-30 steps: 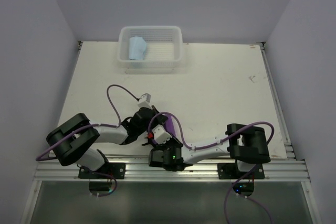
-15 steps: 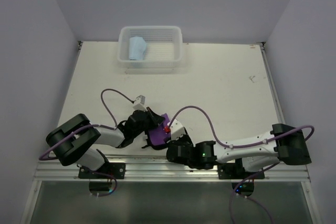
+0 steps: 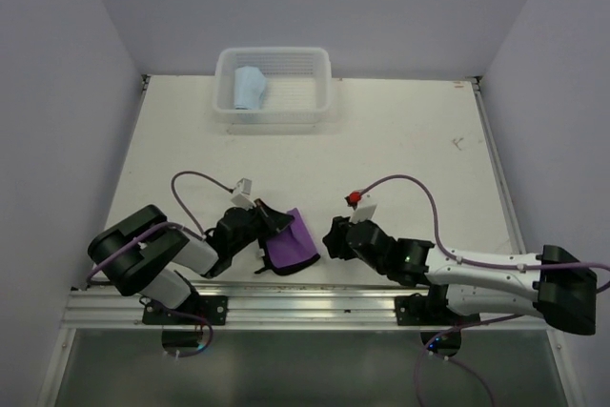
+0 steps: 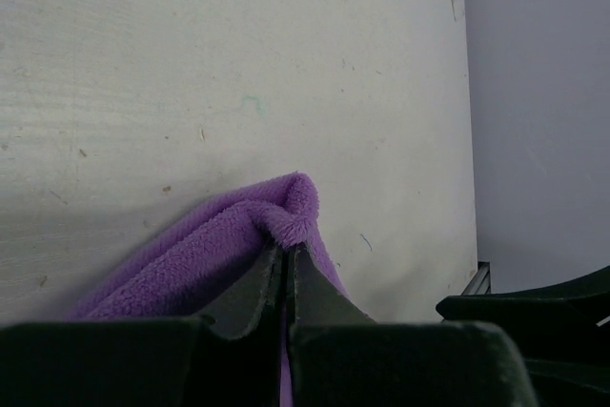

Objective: Roll the towels
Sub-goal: Roll the towel

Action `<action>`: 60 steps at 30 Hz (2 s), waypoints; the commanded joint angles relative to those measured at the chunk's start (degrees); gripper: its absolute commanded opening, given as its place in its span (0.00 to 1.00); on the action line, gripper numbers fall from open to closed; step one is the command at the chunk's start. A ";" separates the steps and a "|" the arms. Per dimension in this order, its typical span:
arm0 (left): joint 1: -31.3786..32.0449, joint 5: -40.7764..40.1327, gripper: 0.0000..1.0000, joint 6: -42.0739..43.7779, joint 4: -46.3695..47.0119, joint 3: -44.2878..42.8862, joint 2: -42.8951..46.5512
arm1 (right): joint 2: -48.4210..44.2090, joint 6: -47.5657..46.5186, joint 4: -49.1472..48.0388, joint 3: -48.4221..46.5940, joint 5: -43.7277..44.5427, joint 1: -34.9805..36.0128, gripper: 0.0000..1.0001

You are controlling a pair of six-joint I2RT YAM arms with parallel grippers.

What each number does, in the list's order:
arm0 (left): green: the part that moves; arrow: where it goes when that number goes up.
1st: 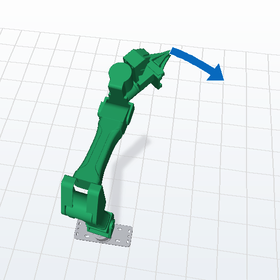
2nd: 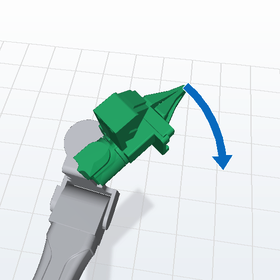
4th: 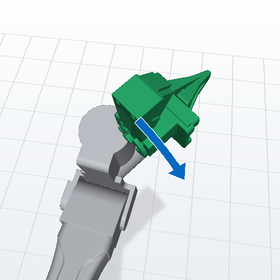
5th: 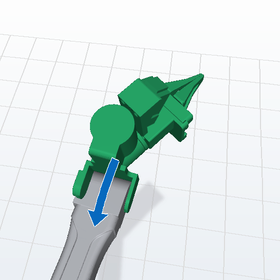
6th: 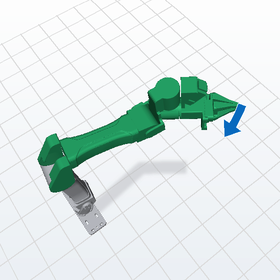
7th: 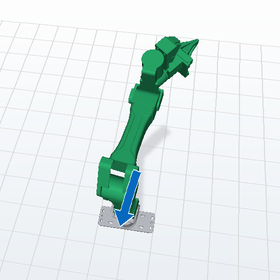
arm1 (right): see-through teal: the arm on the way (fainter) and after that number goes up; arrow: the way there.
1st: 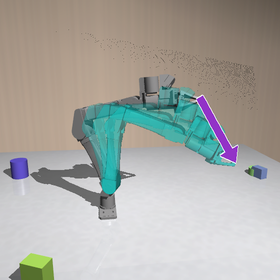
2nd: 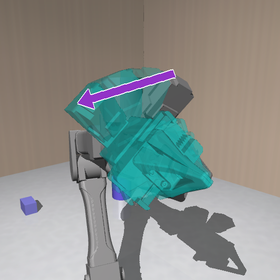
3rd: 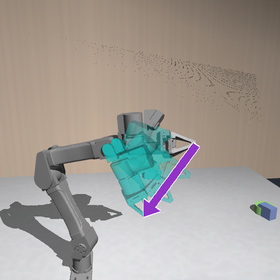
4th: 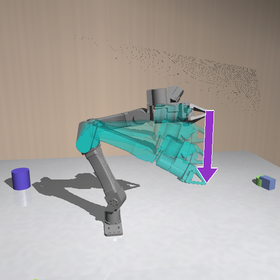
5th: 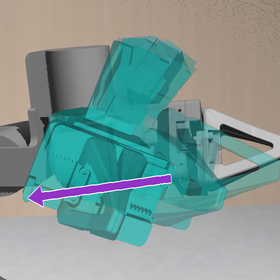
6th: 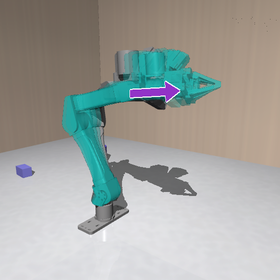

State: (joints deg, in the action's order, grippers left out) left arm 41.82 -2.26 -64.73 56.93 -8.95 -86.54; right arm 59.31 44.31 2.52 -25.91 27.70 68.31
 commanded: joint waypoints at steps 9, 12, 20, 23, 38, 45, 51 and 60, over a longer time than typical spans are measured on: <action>-1.74 2.00 0.00 -1.01 11.28 1.92 -1.61 | 7.74 4.29 -13.24 -0.19 -10.83 -1.87 0.52; -1.83 1.91 0.00 -0.92 10.75 1.66 -1.26 | 11.17 3.50 -13.86 -1.86 -11.35 -1.87 0.52; -2.18 2.00 0.00 -0.92 9.78 1.30 -1.26 | 15.84 1.74 -13.25 -4.76 -11.00 -1.69 0.45; -2.36 2.00 0.00 -1.19 8.82 1.13 -1.35 | 15.84 1.21 -12.98 -4.76 -10.57 -1.34 0.36; -2.62 3.58 0.35 -1.19 0.65 -1.59 1.55 | 20.76 -5.11 0.19 -14.43 1.03 5.43 0.02; -3.06 3.23 0.64 3.29 -14.61 -6.16 9.72 | 21.99 -7.05 6.79 -17.06 5.60 7.09 0.00; -3.06 4.01 0.68 10.84 -41.14 -20.82 8.95 | 23.66 -8.19 9.95 -19.08 8.50 8.76 0.00; -3.06 14.82 0.66 19.54 -56.64 -37.70 -0.72 | 26.82 -8.81 12.06 -21.72 12.99 11.75 0.00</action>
State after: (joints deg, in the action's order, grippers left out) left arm 39.03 7.60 -50.96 10.68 -42.26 -84.84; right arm 85.89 36.18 13.17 -45.15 36.62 79.26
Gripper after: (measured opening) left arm 0.664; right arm 0.050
